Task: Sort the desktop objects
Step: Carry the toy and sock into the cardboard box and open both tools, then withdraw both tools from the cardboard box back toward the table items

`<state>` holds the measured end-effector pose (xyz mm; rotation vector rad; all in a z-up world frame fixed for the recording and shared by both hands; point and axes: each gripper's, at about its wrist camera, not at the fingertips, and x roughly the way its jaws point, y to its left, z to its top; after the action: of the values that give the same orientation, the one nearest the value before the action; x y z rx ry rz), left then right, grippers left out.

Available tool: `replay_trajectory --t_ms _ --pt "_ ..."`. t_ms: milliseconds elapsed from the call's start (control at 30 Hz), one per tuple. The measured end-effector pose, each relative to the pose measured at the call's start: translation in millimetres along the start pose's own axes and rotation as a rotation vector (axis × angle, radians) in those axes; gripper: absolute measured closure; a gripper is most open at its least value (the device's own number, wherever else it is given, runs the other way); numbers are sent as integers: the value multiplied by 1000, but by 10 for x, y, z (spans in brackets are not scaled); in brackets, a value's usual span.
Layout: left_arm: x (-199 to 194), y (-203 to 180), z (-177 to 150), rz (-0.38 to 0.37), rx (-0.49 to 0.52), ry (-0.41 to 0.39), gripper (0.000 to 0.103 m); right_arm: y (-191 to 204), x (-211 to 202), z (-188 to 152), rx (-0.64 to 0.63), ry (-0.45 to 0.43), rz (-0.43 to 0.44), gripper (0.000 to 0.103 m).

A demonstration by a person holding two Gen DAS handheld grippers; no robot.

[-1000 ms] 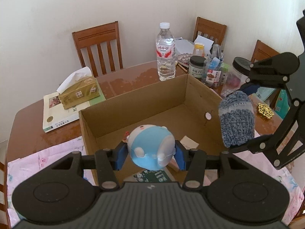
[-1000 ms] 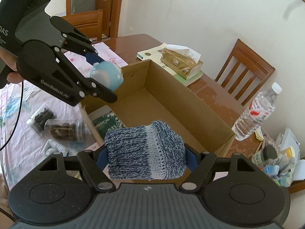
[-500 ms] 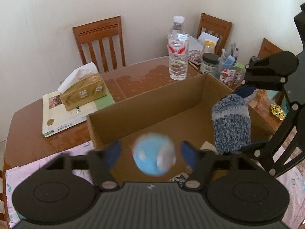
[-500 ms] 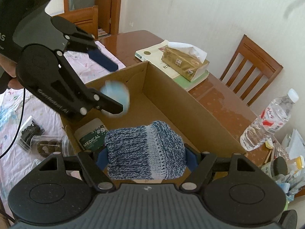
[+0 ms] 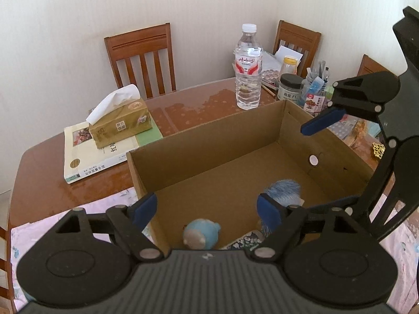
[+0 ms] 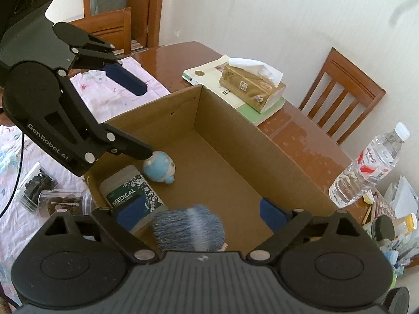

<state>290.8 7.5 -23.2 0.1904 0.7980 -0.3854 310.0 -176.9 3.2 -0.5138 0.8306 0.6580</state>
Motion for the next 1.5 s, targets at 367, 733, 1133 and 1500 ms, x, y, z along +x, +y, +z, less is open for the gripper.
replay_trajectory --t_ms 367,733,1133,1500 --pt "-262 -141 -177 27 9 3 14 215 -285 -206 10 -13 8 1" --pt "-569 -302 -490 61 -25 17 14 466 -569 -455 32 -38 18 1" --pt "-783 -553 -920 112 -60 47 14 653 -650 -809 99 -33 43 1" --pt "-877 -696 -1348 153 -145 89 14 925 -718 -1166 153 -24 64 1"
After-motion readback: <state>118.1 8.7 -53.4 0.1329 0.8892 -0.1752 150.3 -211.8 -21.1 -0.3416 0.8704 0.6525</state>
